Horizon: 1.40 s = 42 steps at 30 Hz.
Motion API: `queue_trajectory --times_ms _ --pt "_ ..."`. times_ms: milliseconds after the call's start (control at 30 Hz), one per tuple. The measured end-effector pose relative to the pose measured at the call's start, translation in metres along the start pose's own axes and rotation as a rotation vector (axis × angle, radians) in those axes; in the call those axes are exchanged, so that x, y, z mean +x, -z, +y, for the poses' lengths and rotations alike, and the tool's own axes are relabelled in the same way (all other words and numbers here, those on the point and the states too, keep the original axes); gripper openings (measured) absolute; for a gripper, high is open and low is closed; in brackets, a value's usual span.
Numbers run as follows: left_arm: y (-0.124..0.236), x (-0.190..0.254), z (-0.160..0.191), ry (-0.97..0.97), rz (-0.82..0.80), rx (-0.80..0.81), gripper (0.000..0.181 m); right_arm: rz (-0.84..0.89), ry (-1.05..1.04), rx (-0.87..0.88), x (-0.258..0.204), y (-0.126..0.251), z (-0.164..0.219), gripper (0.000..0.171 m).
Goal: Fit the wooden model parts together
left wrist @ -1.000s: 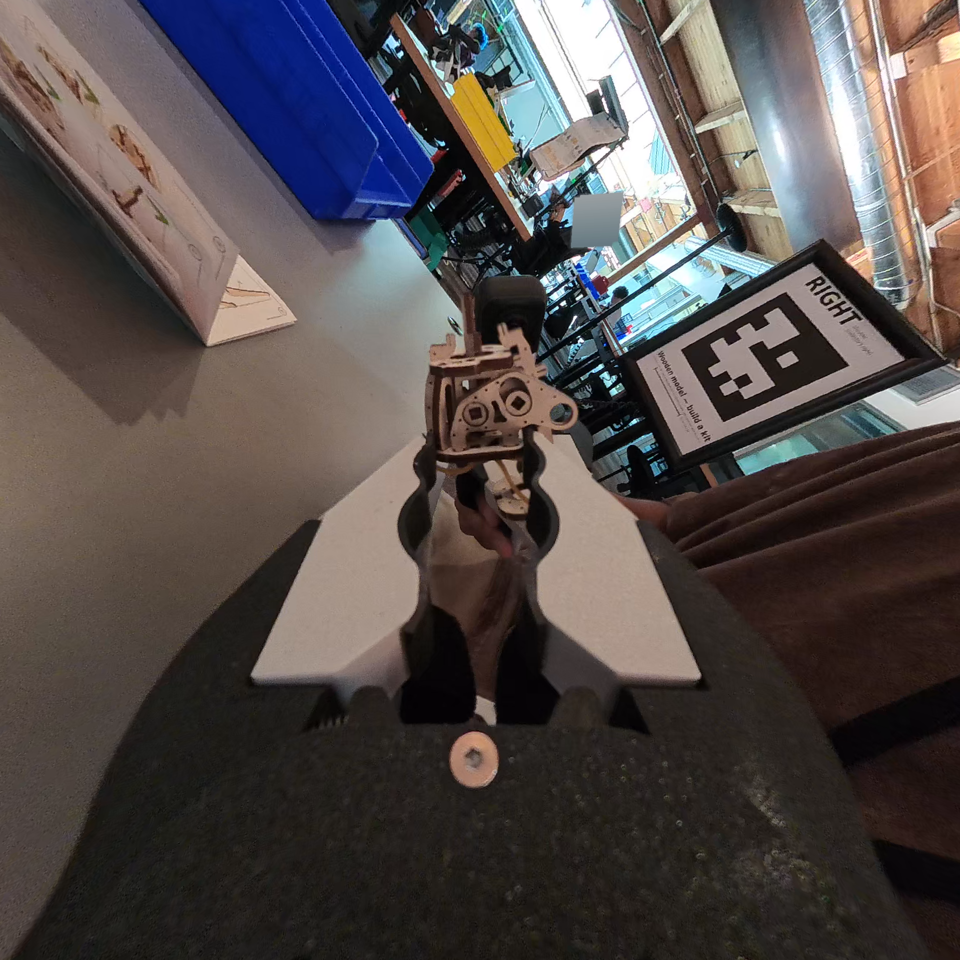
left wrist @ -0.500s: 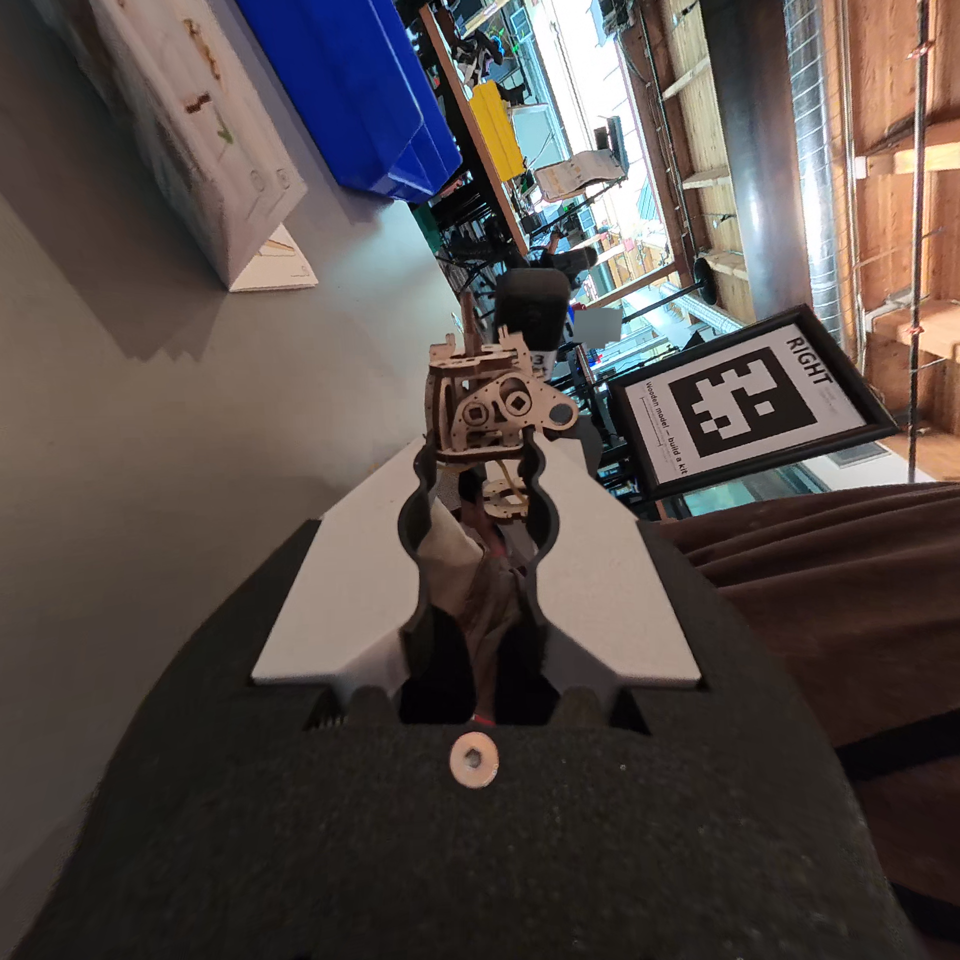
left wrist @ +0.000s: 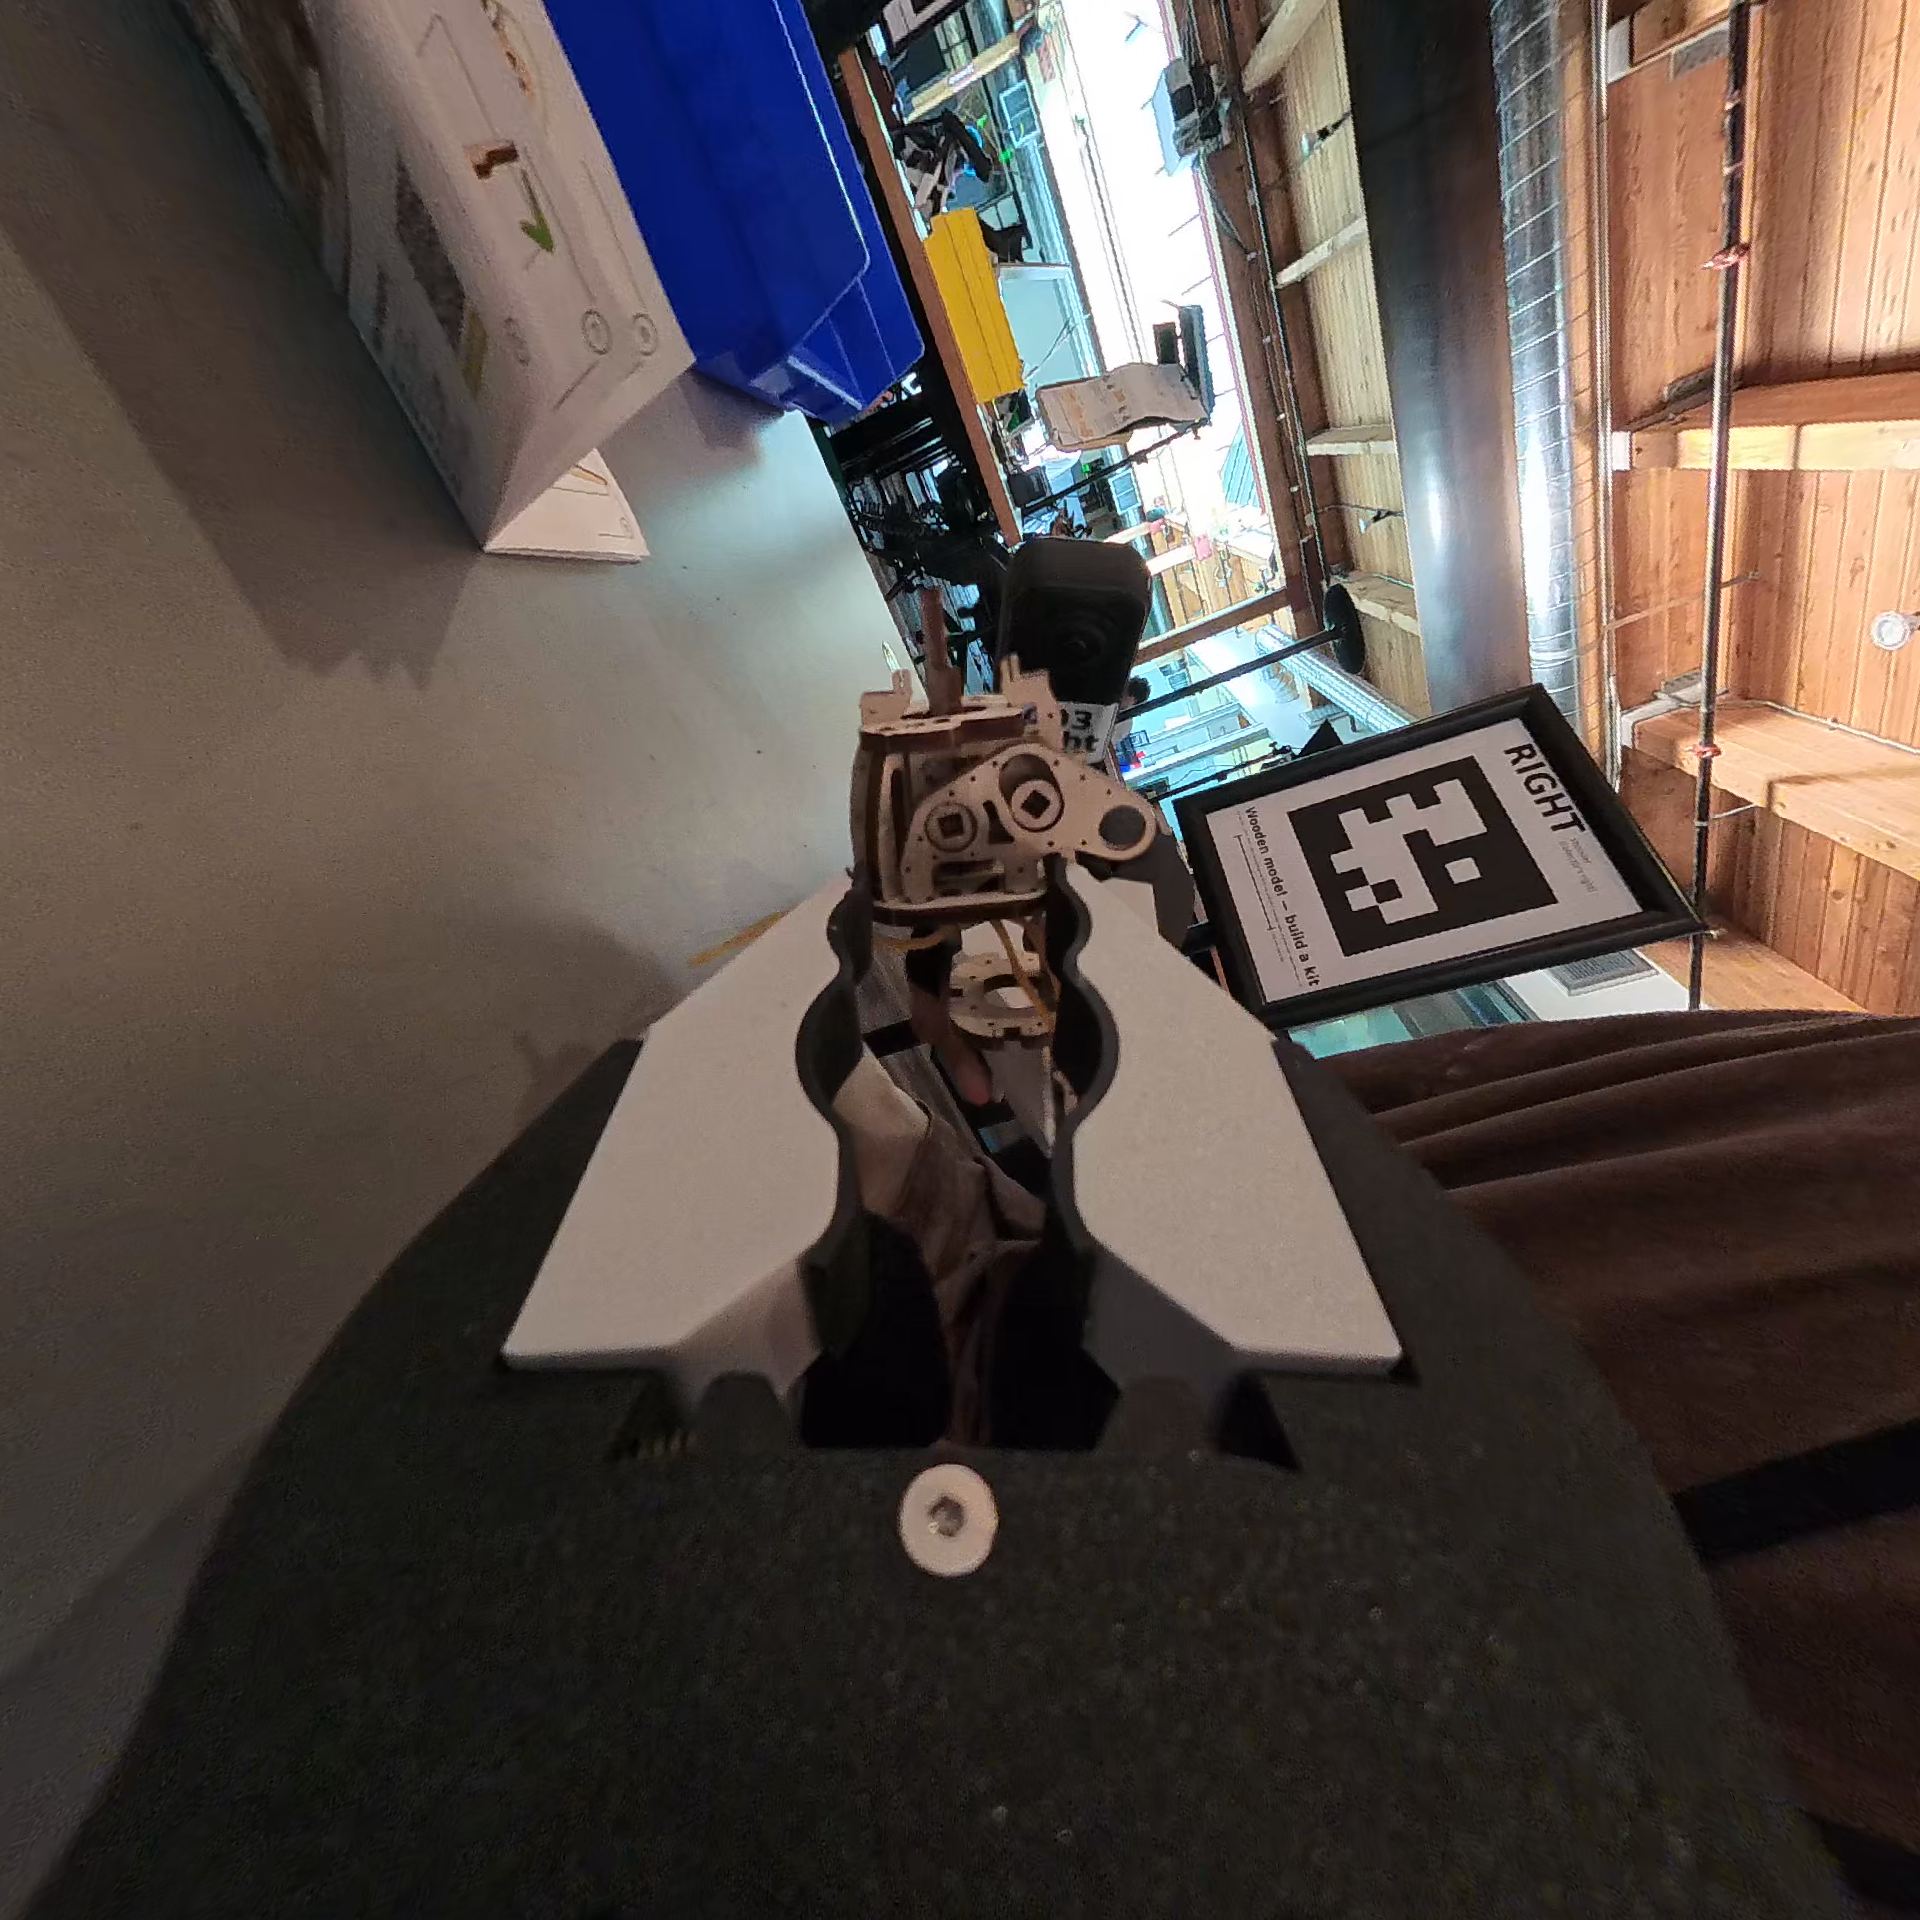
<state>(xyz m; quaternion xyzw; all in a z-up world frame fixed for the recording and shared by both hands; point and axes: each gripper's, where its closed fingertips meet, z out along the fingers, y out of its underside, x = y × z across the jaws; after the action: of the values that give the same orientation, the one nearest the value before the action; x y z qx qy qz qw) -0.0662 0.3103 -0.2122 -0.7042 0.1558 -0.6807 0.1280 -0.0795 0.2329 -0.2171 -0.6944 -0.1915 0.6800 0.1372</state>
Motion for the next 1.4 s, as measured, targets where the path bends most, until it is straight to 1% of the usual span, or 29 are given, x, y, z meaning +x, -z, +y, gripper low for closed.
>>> queue_trajectory --times_ms 133,300,467,733,867,967,1133,1233,1400 --pt "-0.001 0.001 0.001 -0.004 0.005 -0.002 0.031 0.003 -0.011 0.004 0.002 -0.001 0.000 0.004" --pt "0.001 -0.009 -0.002 -0.032 -0.060 0.011 0.031 0.046 -0.044 0.034 0.010 0.004 -0.002 0.004" --pt "0.000 -0.015 -0.004 -0.056 -0.113 0.024 0.031 0.156 -0.036 0.035 0.026 0.006 -0.002 0.004" --pt "-0.001 -0.010 -0.004 -0.049 -0.075 0.023 0.032 0.113 -0.056 0.028 0.022 0.005 -0.002 0.004" --pt "-0.002 -0.008 -0.003 -0.010 -0.042 0.028 0.031 0.104 -0.068 0.017 0.019 0.002 -0.002 0.004" --pt "-0.002 -0.007 -0.005 0.021 -0.016 0.038 0.031 0.107 -0.094 0.031 0.019 0.002 -0.005 0.005" --pt "-0.002 -0.007 -0.005 0.023 -0.015 0.035 0.031 0.102 -0.093 0.057 0.017 0.005 -0.011 0.006" --pt "-0.002 -0.008 -0.005 0.026 -0.017 0.036 0.031 0.103 -0.099 0.062 0.016 0.007 -0.013 0.010" --pt "-0.001 -0.010 -0.006 0.024 -0.022 0.040 0.031 0.104 -0.108 0.069 0.014 0.007 -0.015 0.021"
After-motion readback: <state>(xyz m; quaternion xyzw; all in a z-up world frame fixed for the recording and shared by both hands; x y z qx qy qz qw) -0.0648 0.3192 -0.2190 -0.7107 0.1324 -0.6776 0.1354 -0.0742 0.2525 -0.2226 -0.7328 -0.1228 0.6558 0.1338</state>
